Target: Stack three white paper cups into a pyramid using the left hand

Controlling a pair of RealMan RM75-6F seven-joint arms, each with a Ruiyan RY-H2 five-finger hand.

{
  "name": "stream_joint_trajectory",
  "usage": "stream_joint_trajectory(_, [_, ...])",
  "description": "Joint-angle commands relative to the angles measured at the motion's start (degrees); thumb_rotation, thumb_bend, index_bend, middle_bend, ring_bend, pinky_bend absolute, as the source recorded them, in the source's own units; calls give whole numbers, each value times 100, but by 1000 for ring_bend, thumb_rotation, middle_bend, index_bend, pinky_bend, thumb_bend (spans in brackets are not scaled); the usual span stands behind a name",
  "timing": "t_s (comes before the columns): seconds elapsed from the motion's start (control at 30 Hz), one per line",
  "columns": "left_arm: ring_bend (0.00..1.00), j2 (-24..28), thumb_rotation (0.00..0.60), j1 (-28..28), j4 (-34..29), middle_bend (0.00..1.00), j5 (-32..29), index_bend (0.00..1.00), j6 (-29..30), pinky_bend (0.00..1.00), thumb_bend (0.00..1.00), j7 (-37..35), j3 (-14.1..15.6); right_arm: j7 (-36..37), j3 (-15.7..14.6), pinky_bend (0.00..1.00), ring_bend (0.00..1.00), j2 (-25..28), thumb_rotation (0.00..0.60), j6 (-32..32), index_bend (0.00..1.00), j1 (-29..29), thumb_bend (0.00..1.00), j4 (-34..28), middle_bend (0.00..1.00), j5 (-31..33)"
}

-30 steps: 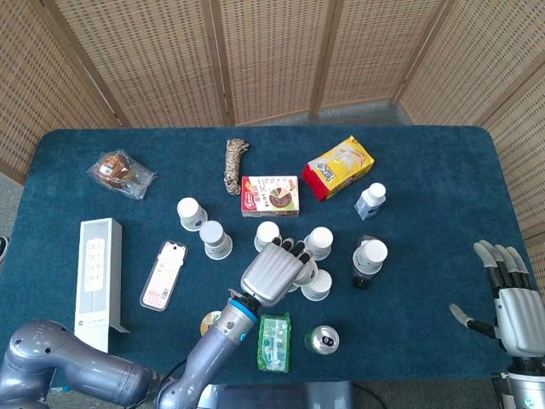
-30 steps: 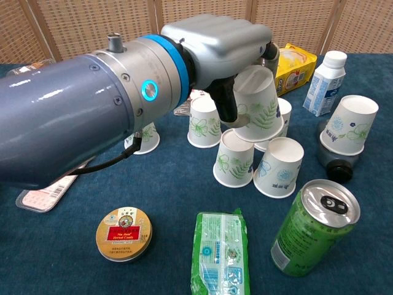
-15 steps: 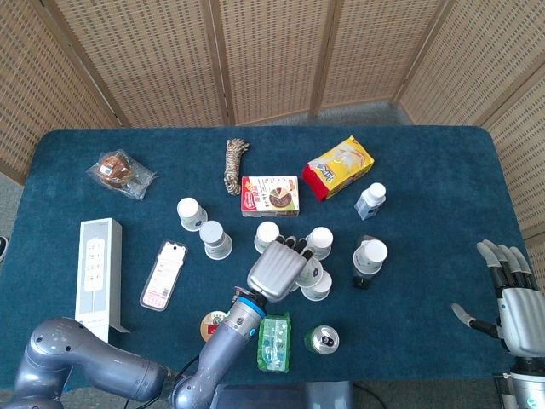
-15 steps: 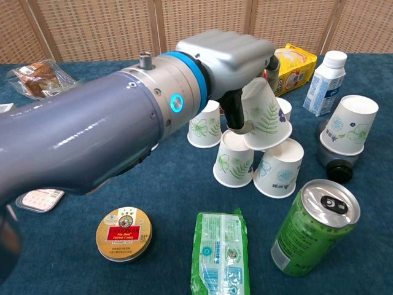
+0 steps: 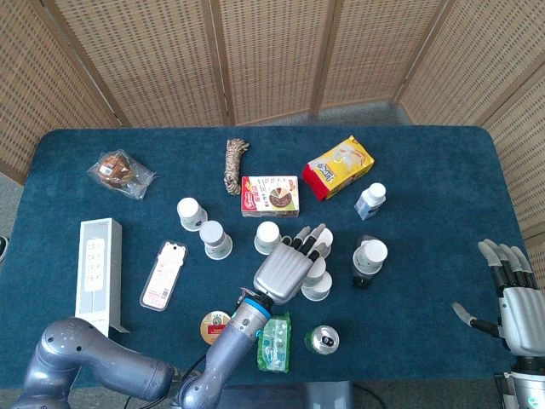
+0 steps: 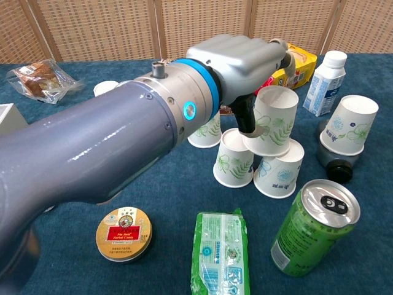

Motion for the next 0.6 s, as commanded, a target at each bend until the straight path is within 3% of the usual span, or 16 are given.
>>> stream_joint_trajectory(0.03, [52, 42, 600, 12, -62, 0, 25, 93, 35, 356, 311, -43, 10, -8, -4, 0, 0, 2, 600, 2, 1, -1, 187, -1, 0, -9])
stream_joint_trajectory(0.33, [0, 555, 600, 209, -592, 0, 96, 15, 204, 288, 311, -153, 80, -40, -18, 0, 0, -11, 600, -7, 2, -1, 187, 3, 0, -23])
stream_joint_trajectory(0.6, [0, 1669, 600, 557, -1302, 0, 379, 0, 216, 196, 311, -352, 347, -157, -53, 0, 0, -52, 600, -13, 2, 1, 187, -13, 0, -86])
